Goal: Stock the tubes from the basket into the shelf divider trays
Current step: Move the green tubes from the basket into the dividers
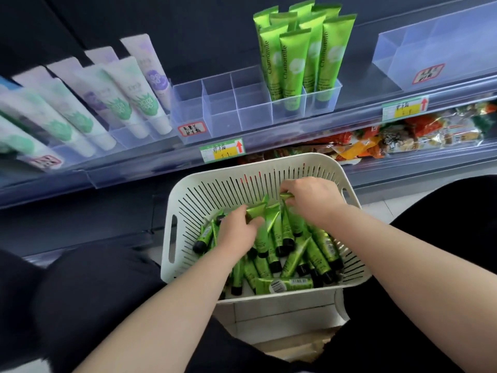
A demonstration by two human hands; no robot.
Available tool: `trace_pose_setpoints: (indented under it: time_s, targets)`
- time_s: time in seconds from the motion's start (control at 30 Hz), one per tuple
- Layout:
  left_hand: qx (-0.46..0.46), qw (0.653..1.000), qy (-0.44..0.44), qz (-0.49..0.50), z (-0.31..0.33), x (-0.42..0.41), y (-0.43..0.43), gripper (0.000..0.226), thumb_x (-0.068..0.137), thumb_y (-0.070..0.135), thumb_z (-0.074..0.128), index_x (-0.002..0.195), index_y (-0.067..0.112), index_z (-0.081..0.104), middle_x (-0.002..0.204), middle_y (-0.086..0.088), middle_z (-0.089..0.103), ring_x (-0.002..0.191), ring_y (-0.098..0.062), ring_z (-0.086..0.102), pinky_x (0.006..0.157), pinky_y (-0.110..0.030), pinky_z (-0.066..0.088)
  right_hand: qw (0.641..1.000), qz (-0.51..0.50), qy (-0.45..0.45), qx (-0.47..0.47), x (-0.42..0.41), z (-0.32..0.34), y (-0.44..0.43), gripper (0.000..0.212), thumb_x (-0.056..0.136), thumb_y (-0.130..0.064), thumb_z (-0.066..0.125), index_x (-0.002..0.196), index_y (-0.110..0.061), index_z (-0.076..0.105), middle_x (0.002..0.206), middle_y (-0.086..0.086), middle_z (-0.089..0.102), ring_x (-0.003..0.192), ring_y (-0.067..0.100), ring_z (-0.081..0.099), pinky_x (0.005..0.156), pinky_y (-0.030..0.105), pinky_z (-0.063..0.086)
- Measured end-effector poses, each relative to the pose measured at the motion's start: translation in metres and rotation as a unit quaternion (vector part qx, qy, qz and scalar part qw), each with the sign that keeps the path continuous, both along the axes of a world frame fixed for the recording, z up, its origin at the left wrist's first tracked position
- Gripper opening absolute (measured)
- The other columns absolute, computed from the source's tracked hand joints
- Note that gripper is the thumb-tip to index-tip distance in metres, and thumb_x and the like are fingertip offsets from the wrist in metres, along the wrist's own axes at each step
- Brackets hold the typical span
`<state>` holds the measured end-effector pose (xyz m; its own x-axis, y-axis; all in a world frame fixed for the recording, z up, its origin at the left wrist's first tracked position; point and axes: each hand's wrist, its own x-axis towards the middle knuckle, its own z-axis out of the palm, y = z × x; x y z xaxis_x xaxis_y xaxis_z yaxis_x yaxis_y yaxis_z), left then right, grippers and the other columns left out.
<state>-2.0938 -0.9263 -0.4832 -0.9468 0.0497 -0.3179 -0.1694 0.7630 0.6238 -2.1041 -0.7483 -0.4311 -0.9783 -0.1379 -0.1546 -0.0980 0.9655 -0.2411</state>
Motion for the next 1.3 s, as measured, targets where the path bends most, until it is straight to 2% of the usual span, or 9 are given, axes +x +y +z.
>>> trace_pose_setpoints:
  time_s: [0.13,0.33,0.47,0.67,0.83,1.0,1.1,1.3]
  targets:
    - [0.033,0.994,0.099,0.026,0.039,-0.003,-0.011,0.015,0.09,0.03,0.067,0.1,0.021,0.061,0.082,0.005,0.062,0.069,-0.009,0.057,0.055,-0.021,0.037,0.999,-0.008,0.045,-0.003,-0.001,0.027,0.003,0.026,0.092,-0.029,0.054,0.118,-0.03,0.057,0.103,0.003,0.067,0.095,0.027,0.062,0.072,0.033,0.047]
    - [0.052,0.976,0.206,0.041,0.1,-0.011,-0.011,0.026,0.087,0.026,0.07,0.112,0.018,0.064,0.085,0.007,0.061,0.077,-0.014,0.057,0.067,-0.025,0.037,0.989,-0.005,0.142,-0.033,0.006,0.079,0.003,0.025,0.089,-0.028,0.056,0.114,-0.033,0.058,0.103,0.0,0.068,0.099,0.026,0.061,0.074,0.034,0.045]
    - [0.086,0.954,0.284,0.031,0.148,-0.028,-0.004,0.018,0.084,0.02,0.072,0.096,0.028,0.06,0.081,0.01,0.062,0.085,-0.019,0.062,0.071,-0.028,0.045,0.978,0.003,0.204,-0.04,0.001,0.117,0.003,0.02,0.092,-0.028,0.054,0.112,-0.032,0.057,0.099,-0.001,0.067,0.095,0.025,0.06,0.07,0.035,0.047]
    - [0.143,0.915,0.371,0.067,0.211,-0.072,0.005,0.013,0.088,0.013,0.059,0.095,0.024,0.059,0.085,0.001,0.066,0.083,-0.024,0.065,0.079,-0.043,0.055,0.955,-0.012,0.287,-0.081,-0.023,0.168,0.007,0.022,0.095,-0.023,0.05,0.115,-0.031,0.057,0.105,-0.003,0.066,0.099,0.024,0.056,0.067,0.034,0.044]
    - [0.138,0.911,0.383,0.062,0.232,-0.125,0.015,0.013,0.089,0.015,0.056,0.094,0.027,0.056,0.085,0.002,0.063,0.085,-0.026,0.064,0.077,-0.047,0.056,0.949,-0.007,0.303,-0.093,-0.046,0.19,0.014,0.024,0.095,-0.022,0.05,0.116,-0.03,0.058,0.109,-0.005,0.064,0.104,0.023,0.053,0.065,0.032,0.035]
    - [0.117,0.923,0.362,0.052,0.235,-0.176,0.028,0.013,0.089,0.012,0.058,0.095,0.023,0.058,0.088,-0.002,0.061,0.087,-0.027,0.062,0.078,-0.046,0.056,0.954,0.0,0.286,-0.09,-0.074,0.196,0.021,0.025,0.093,-0.024,0.052,0.116,-0.032,0.058,0.102,0.0,0.066,0.098,0.026,0.057,0.07,0.036,0.048]
    - [0.088,0.94,0.327,0.038,0.23,-0.2,0.033,0.012,0.092,0.012,0.056,0.102,0.018,0.059,0.093,-0.006,0.061,0.088,-0.028,0.062,0.079,-0.045,0.056,0.958,0.002,0.27,-0.093,-0.086,0.197,0.023,0.026,0.094,-0.024,0.052,0.118,-0.031,0.057,0.096,-0.003,0.063,0.095,0.023,0.057,0.07,0.035,0.047]
    - [0.04,0.964,0.261,-0.004,0.212,-0.23,0.035,0.013,0.091,0.009,0.055,0.097,0.021,0.059,0.092,-0.008,0.061,0.088,-0.03,0.063,0.079,-0.047,0.056,0.962,0.024,0.26,-0.084,-0.102,0.194,0.024,0.023,0.093,-0.022,0.053,0.114,-0.028,0.058,0.095,-0.001,0.066,0.091,0.023,0.057,0.069,0.036,0.047]
